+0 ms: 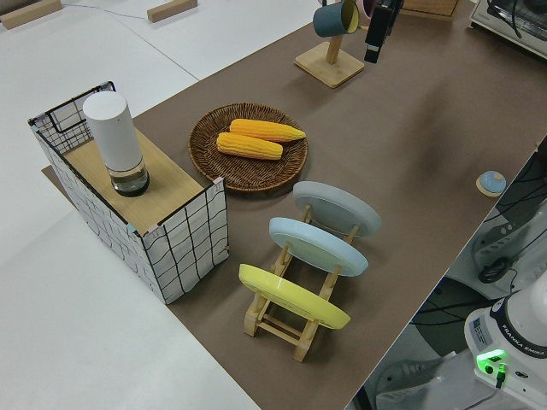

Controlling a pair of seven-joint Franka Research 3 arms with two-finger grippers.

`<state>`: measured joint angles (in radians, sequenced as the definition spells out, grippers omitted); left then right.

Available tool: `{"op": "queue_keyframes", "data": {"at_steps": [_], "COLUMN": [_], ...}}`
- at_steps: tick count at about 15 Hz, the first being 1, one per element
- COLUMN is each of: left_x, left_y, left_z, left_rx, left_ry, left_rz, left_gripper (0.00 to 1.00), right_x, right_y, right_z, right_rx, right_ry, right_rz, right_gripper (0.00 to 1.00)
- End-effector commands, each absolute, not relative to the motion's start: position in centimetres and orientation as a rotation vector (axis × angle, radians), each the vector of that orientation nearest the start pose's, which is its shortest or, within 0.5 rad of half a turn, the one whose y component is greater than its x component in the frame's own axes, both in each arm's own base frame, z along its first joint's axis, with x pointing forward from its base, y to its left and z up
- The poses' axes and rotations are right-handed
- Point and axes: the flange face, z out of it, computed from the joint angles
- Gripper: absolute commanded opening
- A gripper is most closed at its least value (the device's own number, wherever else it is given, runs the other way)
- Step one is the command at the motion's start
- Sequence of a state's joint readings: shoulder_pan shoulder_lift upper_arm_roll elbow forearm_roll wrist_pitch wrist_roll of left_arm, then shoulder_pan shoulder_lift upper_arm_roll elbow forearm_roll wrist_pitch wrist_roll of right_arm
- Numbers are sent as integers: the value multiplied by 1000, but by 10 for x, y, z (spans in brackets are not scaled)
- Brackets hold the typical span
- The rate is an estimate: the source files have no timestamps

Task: Slide drawer open with right arm
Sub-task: 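Raise the right gripper and reach toward the black drawer handle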

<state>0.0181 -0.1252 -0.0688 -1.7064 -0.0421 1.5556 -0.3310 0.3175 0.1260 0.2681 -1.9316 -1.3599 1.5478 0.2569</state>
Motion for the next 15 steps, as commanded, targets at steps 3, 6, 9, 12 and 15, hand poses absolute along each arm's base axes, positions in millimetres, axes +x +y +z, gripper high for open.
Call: {"op": "queue_keyframes", "data": {"at_steps": [3,6,9,12,15], "left_x": [508,508,508,508,508], "left_y": [-31,-31,-31,-31,-31], "left_z": [631,631,631,631,631], "left_rx": [-3140,-3140,-3140,-3140,-3140], "left_ry": [-431,-434,-434,-434,-434], "left_rz": [56,56,56,56,56], "left_gripper": [993,993,993,993,993], "right_x": [541,543,546,554,568], "right_y": [219,218,218,212,204], "right_z": [440,438,433,427,413], "right_rx": [1651,1689,1690,1649,1610], "right_ry": [481,391,322,328,360], "right_rz": [346,440,515,534,538], "right_gripper": [990,990,990,990,990]}}
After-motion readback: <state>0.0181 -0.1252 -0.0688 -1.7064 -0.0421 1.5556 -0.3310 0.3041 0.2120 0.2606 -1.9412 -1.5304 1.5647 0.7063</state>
